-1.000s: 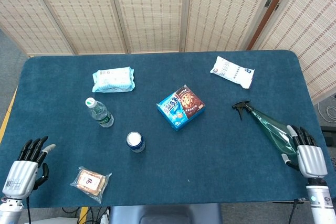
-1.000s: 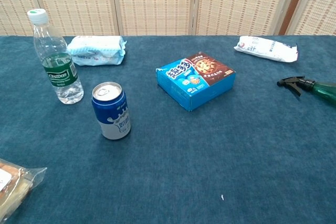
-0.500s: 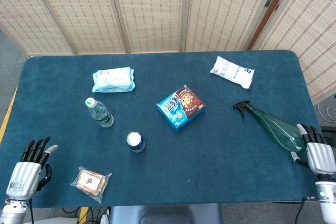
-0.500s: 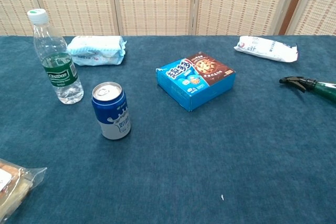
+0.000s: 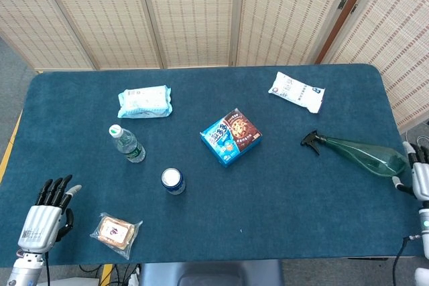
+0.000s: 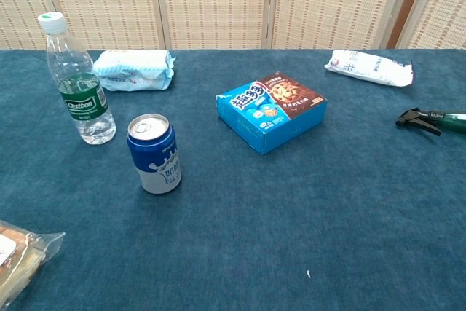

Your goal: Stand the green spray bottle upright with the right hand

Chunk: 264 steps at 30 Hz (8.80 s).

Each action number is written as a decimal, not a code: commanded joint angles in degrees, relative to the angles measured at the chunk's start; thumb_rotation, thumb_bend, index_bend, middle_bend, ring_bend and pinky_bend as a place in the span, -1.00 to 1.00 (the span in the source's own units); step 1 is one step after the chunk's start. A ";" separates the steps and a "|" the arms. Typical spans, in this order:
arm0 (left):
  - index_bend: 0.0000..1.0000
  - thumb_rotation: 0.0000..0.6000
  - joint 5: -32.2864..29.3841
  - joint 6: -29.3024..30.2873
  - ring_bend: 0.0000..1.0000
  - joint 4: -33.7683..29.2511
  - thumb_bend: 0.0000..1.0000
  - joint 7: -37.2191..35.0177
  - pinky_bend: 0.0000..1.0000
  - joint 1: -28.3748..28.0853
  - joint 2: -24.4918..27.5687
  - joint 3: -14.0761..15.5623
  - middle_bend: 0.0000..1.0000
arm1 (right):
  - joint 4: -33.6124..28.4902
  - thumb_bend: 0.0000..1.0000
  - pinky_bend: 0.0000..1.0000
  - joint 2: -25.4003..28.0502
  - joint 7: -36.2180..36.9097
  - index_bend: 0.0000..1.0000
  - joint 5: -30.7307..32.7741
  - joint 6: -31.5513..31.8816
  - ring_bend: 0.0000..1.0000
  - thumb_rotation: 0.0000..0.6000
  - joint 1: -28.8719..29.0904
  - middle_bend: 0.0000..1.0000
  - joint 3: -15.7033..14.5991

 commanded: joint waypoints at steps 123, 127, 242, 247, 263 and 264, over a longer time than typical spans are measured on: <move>-0.64 1.00 -2.04 -5.47 -0.87 30.58 0.48 -31.11 -1.00 -1.03 -5.61 2.29 -0.86 | -18.65 -0.56 -0.50 2.31 -31.29 -0.67 -2.77 -11.48 -0.64 1.00 16.86 -0.44 -3.26; -0.64 1.00 -2.28 -5.51 -0.87 31.27 0.47 -31.71 -1.00 -0.85 -5.89 2.23 -0.86 | -17.81 -0.56 -0.40 1.58 -31.00 -0.62 -2.96 -11.43 -0.61 1.00 17.01 -0.42 -3.43; -0.64 1.00 -3.24 -6.19 -0.87 16.58 0.48 -17.85 -1.00 -0.89 -0.93 1.86 -0.86 | -37.69 -0.40 0.11 7.79 -8.90 -0.02 -2.65 24.56 -0.05 1.00 8.50 0.13 6.67; -0.64 1.00 -3.32 -6.42 -0.87 16.03 0.48 -17.09 -1.00 -0.83 -0.83 1.98 -0.86 | -37.81 -0.40 0.11 6.88 -3.90 -0.02 -1.76 26.54 -0.05 1.00 7.69 0.13 8.08; -0.64 1.00 -3.58 -6.27 -0.87 15.04 0.48 -15.92 -1.00 -0.32 -0.37 2.10 -0.86 | -37.93 -0.40 0.11 3.45 6.54 -0.02 -2.35 30.22 -0.05 1.00 6.79 0.13 9.17; -0.64 1.00 -3.55 -6.29 -0.87 15.02 0.47 -15.89 -1.00 -0.33 -0.38 2.12 -0.86 | -37.87 -0.40 0.11 3.30 7.09 -0.02 -2.35 30.42 -0.05 1.00 6.74 0.13 9.26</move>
